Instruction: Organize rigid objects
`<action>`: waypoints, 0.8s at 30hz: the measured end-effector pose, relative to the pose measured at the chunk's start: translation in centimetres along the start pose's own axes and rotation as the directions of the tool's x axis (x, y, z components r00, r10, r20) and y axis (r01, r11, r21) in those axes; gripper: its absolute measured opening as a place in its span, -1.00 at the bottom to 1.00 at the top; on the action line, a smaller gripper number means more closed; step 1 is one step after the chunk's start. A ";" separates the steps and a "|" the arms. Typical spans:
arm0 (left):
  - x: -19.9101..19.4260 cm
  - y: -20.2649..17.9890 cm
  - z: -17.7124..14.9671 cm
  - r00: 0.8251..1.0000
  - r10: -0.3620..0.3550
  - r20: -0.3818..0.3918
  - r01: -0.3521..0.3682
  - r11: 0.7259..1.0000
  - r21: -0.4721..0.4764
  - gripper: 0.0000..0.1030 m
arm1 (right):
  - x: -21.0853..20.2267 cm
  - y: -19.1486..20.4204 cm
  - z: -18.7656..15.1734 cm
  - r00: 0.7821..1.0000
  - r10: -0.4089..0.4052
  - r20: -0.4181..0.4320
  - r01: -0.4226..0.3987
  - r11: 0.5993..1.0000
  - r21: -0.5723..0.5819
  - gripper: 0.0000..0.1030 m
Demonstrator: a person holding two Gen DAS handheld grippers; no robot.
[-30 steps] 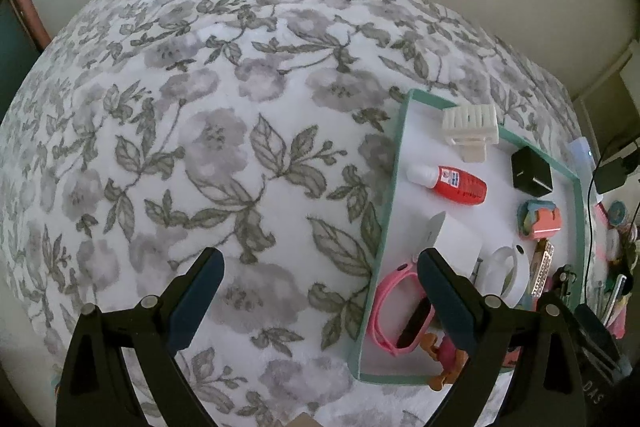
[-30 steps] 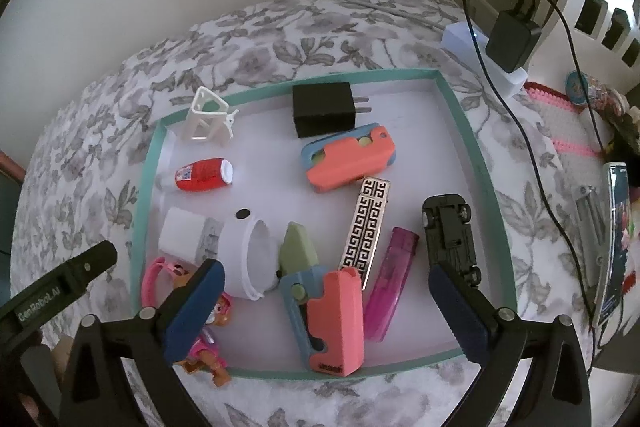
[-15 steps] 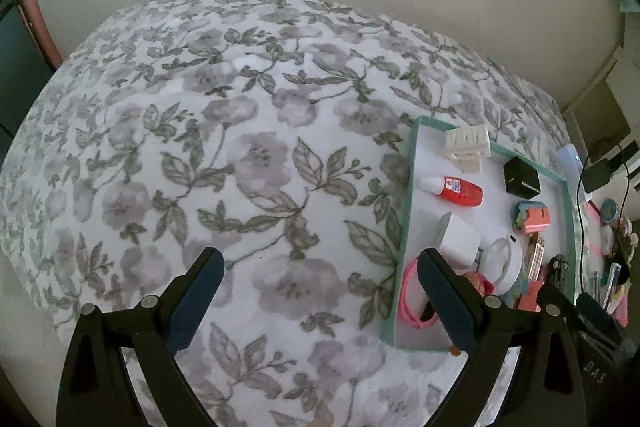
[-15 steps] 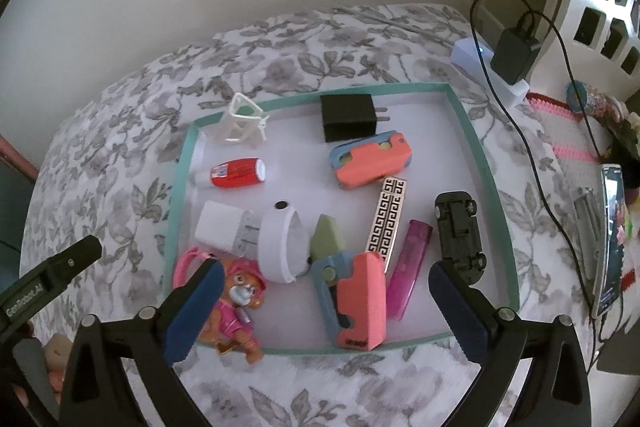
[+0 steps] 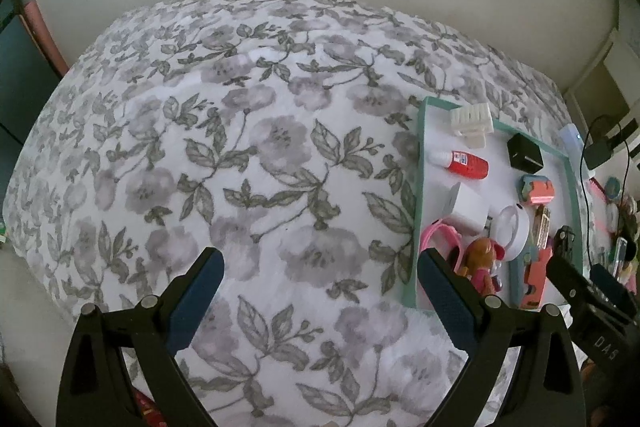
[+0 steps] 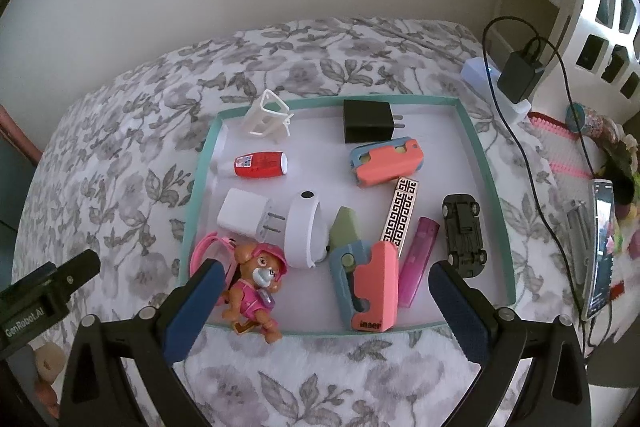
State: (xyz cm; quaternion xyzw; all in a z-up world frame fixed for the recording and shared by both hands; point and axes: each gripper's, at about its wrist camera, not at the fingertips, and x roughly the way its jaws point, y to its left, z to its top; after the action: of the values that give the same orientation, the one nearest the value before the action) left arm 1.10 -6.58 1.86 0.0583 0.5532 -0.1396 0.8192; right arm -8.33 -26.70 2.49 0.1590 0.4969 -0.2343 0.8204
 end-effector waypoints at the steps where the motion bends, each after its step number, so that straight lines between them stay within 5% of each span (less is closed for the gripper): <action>1: -0.1 0.0 -0.1 1.000 -0.003 -0.001 0.003 1.000 0.000 0.89 | -0.1 0.0 -0.1 1.000 0.000 0.002 0.000 1.000 -0.001 1.00; 24: -2.0 -0.1 -0.7 0.999 -0.020 0.040 0.020 1.000 -0.002 0.89 | -2.4 0.9 -0.9 0.999 -0.002 0.054 0.003 1.000 -0.019 1.00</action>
State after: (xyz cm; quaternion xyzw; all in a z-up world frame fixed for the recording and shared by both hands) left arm -0.28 -6.18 3.45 0.0489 0.5373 -0.1485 0.8288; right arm -9.44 -24.97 4.21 0.1442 0.4768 -0.2350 0.8346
